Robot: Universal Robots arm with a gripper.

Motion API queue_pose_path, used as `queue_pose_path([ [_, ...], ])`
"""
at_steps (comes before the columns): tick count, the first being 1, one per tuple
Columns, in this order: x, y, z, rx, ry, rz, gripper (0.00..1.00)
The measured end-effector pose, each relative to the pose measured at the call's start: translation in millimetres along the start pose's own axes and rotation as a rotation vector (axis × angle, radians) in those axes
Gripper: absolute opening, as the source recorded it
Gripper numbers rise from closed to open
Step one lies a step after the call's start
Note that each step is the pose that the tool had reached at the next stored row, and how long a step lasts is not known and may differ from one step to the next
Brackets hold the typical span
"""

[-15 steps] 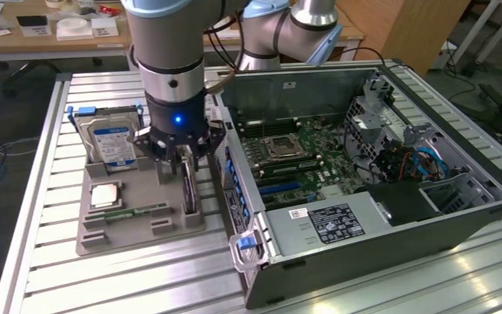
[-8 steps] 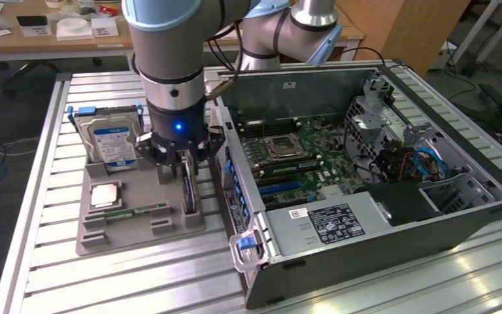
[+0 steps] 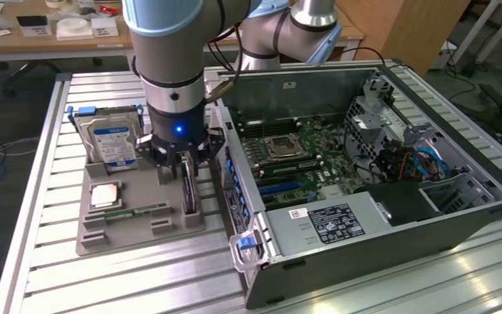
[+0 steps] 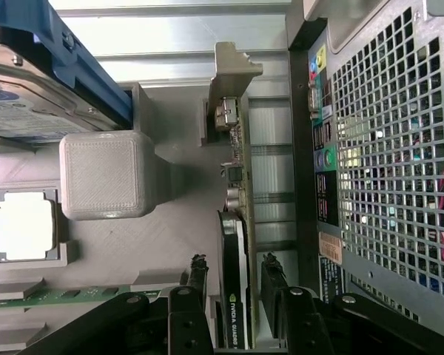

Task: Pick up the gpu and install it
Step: 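Pick up the gpu and move the gpu toward the slot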

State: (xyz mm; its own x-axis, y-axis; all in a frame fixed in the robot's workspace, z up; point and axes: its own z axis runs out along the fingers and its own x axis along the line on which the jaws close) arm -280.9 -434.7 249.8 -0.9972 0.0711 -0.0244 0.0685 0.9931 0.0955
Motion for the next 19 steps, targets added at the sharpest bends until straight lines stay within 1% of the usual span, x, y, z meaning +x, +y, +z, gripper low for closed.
queue_pose_path([
  [5, 0.1, -0.3, 6.1, -0.0002, -0.0001, 0.000, 0.43],
  [11, -1.8, -0.3, 9.5, -0.0007, 0.0001, 0.000, 0.43],
  [19, -1.7, -0.9, 17.3, -0.0053, 0.0003, 0.000, 0.43],
])
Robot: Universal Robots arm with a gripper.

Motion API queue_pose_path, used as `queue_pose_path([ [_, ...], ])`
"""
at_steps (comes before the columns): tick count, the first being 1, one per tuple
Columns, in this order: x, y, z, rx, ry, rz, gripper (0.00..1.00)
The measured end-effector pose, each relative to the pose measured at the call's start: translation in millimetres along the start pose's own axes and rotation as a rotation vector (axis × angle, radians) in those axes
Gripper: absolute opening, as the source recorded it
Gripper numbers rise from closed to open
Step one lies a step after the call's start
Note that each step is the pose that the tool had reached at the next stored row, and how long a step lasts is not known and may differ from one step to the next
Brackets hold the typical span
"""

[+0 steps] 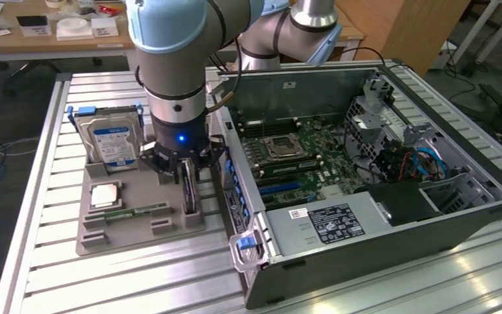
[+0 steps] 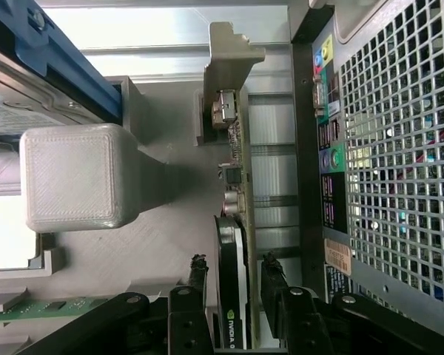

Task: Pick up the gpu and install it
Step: 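Pick up the gpu and move the gpu toward the slot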

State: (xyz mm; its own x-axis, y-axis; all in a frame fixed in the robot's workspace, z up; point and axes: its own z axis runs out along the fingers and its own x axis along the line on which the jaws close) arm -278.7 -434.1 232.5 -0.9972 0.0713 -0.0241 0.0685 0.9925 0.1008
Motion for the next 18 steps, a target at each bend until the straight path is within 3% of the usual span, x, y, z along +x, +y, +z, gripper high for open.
queue_pose_path([
  [18, 0.2, 2.0, 5.4, -0.0002, 0.0001, -0.001, 0.43],
])
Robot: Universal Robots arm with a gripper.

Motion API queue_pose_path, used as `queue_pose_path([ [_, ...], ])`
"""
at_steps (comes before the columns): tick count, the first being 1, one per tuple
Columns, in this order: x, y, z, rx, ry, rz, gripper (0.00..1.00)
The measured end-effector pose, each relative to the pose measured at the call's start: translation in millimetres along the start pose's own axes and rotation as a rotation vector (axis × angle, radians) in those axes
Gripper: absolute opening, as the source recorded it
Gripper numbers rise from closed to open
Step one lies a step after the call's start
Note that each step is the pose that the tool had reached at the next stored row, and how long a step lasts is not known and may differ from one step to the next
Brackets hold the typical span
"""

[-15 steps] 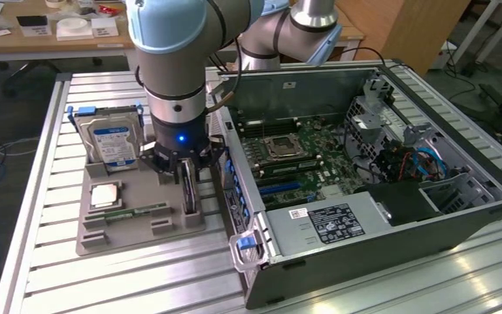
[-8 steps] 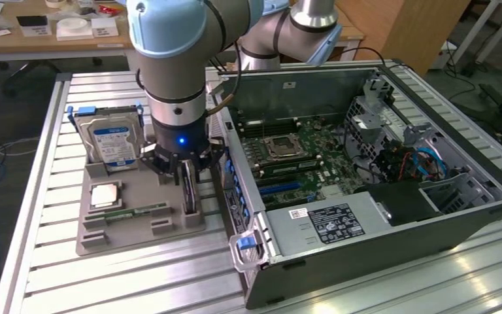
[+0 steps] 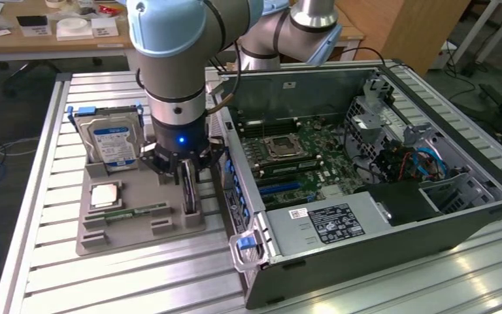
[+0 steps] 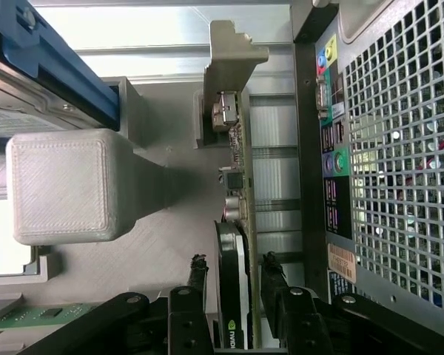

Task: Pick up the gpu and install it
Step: 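Pick up the gpu and move the gpu toward the slot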

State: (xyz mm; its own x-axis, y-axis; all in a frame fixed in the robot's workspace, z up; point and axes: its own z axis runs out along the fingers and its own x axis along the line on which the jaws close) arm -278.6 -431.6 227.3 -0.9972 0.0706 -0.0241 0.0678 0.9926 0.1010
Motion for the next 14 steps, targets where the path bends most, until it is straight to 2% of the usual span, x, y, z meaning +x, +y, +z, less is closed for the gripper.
queue_pose_path([
  [5, 0.0, 0.4, 0.1, 0.0001, 0.0001, 0.000, 0.43],
  [6, 0.1, 0.4, 0.1, 0.0000, 0.0000, 0.000, 0.35],
  [14, -0.6, 0.4, 0.2, 0.0000, 0.0000, 0.000, 0.35],
])
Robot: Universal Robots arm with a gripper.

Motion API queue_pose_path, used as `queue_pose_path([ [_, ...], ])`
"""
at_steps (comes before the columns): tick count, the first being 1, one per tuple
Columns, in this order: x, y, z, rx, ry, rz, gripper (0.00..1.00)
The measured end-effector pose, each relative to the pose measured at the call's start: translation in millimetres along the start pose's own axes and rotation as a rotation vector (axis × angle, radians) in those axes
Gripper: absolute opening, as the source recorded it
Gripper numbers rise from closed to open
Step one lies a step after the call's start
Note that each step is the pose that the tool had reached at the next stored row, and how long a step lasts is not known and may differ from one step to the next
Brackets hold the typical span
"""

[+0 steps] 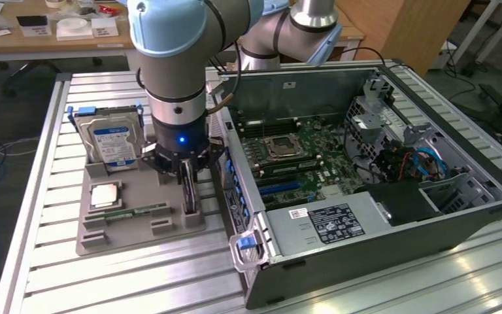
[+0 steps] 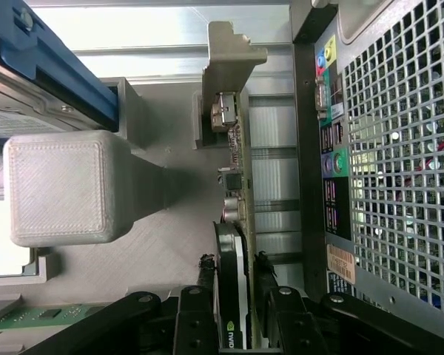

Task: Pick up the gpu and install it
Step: 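Pick up the gpu and move the gpu toward the slot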

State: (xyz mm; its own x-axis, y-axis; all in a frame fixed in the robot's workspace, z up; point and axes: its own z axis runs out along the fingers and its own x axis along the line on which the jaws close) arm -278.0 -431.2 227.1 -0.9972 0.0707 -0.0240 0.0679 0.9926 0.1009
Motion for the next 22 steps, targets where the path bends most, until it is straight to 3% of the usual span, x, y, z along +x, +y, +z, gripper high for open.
queue_pose_path([
  [8, 0.0, 0.0, 0.0, 0.0000, 0.0000, 0.000, 0.35],
  [12, 0.0, 0.0, 0.0, 0.0001, 0.0000, 0.000, 0.27],
  [22, 0.0, 0.0, 0.0, 0.0000, 0.0001, 0.000, 0.27],
])
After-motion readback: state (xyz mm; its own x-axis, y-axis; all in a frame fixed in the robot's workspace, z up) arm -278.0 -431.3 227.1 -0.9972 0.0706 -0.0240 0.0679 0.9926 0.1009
